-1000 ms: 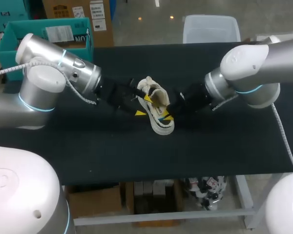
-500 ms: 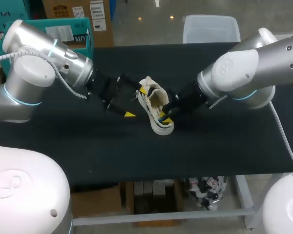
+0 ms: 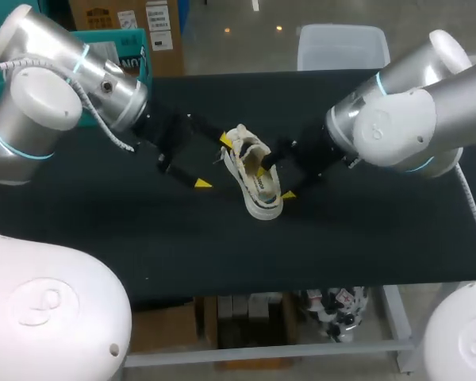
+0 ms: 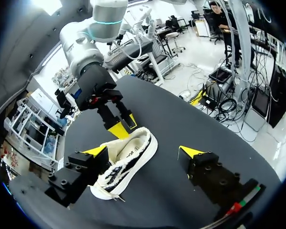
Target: Open the shoe tongue, take the insole out of the shoe, put the insole back into the shoe, and pack the shoe into the shoebox
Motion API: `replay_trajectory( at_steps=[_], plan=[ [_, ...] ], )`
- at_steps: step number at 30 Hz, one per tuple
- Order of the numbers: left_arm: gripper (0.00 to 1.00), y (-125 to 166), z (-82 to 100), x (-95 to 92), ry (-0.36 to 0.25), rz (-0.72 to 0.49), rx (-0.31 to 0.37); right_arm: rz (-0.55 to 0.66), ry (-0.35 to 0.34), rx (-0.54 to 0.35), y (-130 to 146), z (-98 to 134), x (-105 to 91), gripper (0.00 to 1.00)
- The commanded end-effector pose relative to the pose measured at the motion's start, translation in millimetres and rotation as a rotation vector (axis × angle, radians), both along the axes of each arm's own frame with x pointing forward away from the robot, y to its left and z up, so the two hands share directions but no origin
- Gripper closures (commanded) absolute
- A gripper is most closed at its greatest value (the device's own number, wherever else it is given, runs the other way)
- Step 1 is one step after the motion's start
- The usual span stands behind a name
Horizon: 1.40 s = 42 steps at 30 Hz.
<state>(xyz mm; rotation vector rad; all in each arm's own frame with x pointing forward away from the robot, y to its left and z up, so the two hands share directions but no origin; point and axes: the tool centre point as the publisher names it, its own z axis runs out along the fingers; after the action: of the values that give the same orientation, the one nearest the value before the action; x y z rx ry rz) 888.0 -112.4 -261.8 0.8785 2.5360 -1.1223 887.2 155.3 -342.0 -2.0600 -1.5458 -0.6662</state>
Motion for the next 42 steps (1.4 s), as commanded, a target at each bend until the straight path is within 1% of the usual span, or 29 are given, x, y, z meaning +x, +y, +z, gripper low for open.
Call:
replay_trajectory(
  at_steps=[1,3,4,5,6,8,10,14,16,18,29,30,31,32,33,34,35,36,37,39,40,41,42],
  plan=[
    [0.0,19.0,13.1,-9.7,0.112,0.112,0.06,-0.01,-0.039,-0.038,-1.3,10.0,0.5,0.12],
    [0.0,26.8,12.8,-11.0,0.222,0.159,0.084,0.001,-0.065,-0.061,-4.7,13.2,4.7,0.04],
    [0.0,31.0,13.1,-12.7,0.252,0.184,0.102,0.005,-0.076,-0.083,-6.9,15.2,6.4,0.0],
    [0.0,34.9,13.2,-14.4,0.277,0.209,0.124,0.013,-0.091,-0.102,-9.3,17.3,7.8,0.0],
    [0.0,39.1,14.0,-16.7,0.297,0.225,0.137,0.022,-0.103,-0.119,-12.3,19.5,9.3,0.0],
    [0.0,48.9,16.2,-22.0,0.315,0.267,0.165,0.046,-0.143,-0.146,-18.4,24.5,11.4,0.0],
    [0.0,57.7,18.7,-27.3,0.331,0.286,0.172,0.068,-0.175,-0.165,-23.8,29.3,12.4,0.0],
    [0.0,75.8,23.5,-38.7,0.343,0.366,0.226,0.128,-0.229,-0.189,-27.4,36.2,11.0,0.0],
    [0.0,85.5,26.6,-44.4,0.351,0.391,0.235,0.149,-0.25,-0.209,-26.3,37.6,9.8,0.0],
    [0.0,94.1,30.7,-50.5,0.308,0.423,0.33,0.126,-0.272,-0.262,-25.0,36.6,8.8,0.0],
    [0.0,94.1,30.7,-50.5,0.308,0.423,0.33,0.126,-0.272,-0.262,-25.0,36.6,8.8,0.0],
    [0.0,94.1,30.7,-50.5,0.308,0.423,0.33,0.124,-0.287,-0.287,-20.1,34.9,11.8,0.0],
    [0.0,94.1,30.7,-50.5,0.308,0.423,0.33,0.121,-0.295,-0.286,-14.8,32.7,13.4,0.06],
    [0.0,94.1,30.7,-50.5,0.308,0.423,0.33,0.131,-0.306,-0.29,-9.0,30.0,13.9,0.56],
    [0.0,94.7,30.8,-49.2,0.328,0.457,0.33,0.134,-0.314,-0.318,-5.0,27.0,14.7,1.0],
    [0.0,96.8,30.4,-46.5,0.367,0.51,0.331,0.135,-0.323,-0.319,-2.6,24.6,14.6,1.0],
    [0.0,99.3,29.9,-45.1,0.385,0.529,0.31,0.149,-0.321,-0.322,0.6,20.7,13.5,1.0],
    [0.0,103.0,29.6,-45.0,0.41,0.555,0.302,0.152,-0.323,-0.351,1.7,17.3,13.9,1.0],
    [0.0,106.6,28.7,-43.1,0.448,0.613,0.306,0.159,-0.328,-0.358,2.4,14.6,13.2,1.0],
    [0.0,113.4,27.9,-42.5,0.472,0.653,0.298,0.165,-0.343,-0.382,4.4,9.1,10.2,1.0],
    [0.0,116.6,27.2,-41.6,0.506,0.71,0.305,0.167,-0.358,-0.387,4.5,6.7,8.2,1.0],
    [0.0,118.2,26.7,-41.5,0.512,0.708,0.299,0.171,-0.365,-0.384,4.0,4.6,6.6,1.0],
    [0.0,119.2,26.8,-43.0,0.535,0.722,0.297,0.172,-0.374,-0.393,3.2,2.1,5.6,1.0]
  ],
)
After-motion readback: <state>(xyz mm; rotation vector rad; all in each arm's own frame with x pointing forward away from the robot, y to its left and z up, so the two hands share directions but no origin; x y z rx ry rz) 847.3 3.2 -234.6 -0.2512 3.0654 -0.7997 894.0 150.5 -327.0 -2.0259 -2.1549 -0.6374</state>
